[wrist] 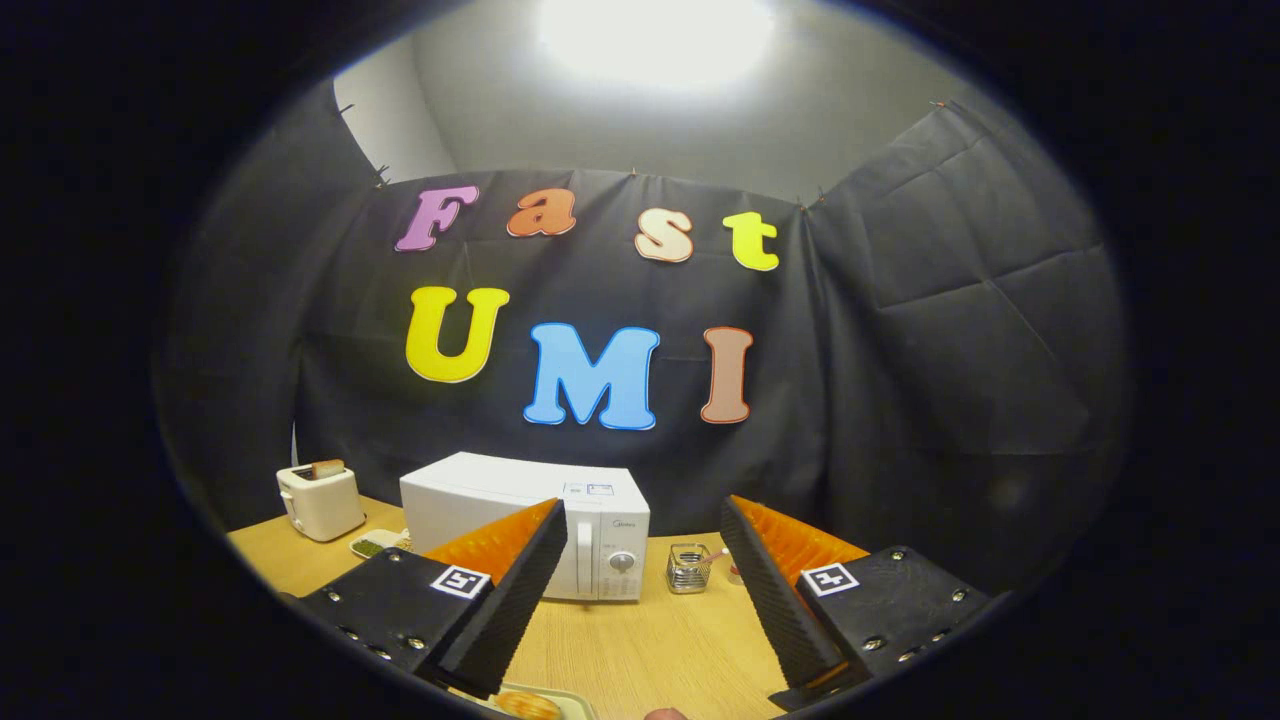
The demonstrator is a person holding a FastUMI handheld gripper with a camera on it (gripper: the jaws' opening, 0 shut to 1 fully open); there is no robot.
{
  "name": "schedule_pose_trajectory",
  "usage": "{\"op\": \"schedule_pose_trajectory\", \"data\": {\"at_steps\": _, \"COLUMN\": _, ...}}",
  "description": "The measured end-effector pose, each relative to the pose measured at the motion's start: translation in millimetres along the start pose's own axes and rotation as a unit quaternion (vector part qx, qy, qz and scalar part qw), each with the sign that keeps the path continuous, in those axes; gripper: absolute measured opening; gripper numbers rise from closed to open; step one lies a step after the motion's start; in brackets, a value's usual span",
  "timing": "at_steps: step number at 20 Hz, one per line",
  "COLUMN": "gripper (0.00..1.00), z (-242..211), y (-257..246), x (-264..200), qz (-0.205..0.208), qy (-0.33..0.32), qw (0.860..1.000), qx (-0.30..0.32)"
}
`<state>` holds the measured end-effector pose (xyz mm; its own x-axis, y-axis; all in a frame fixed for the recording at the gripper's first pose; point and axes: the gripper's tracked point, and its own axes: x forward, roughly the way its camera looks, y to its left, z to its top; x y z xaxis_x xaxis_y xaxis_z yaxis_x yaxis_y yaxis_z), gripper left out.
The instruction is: Open the microwave, put the food inside, and close the microwave door.
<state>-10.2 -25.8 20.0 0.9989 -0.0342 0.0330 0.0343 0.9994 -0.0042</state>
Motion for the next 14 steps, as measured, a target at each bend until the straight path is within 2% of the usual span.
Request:
{"op": "schedule_pose_trajectory", "data": {"at_steps": 8, "gripper": 0.98, "z": -6, "y": -2, "x": -8, "qz": 0.009, "qy": 0.006, "qw": 1.0, "qx": 0.005}}
{"op": "schedule_pose_trajectory", "data": {"at_steps": 14, "gripper": 0.97, "z": -28, "y": 18, "x": 14, "qz": 0.056, "qy": 0.029, "qw": 0.998, "qx": 0.027}}
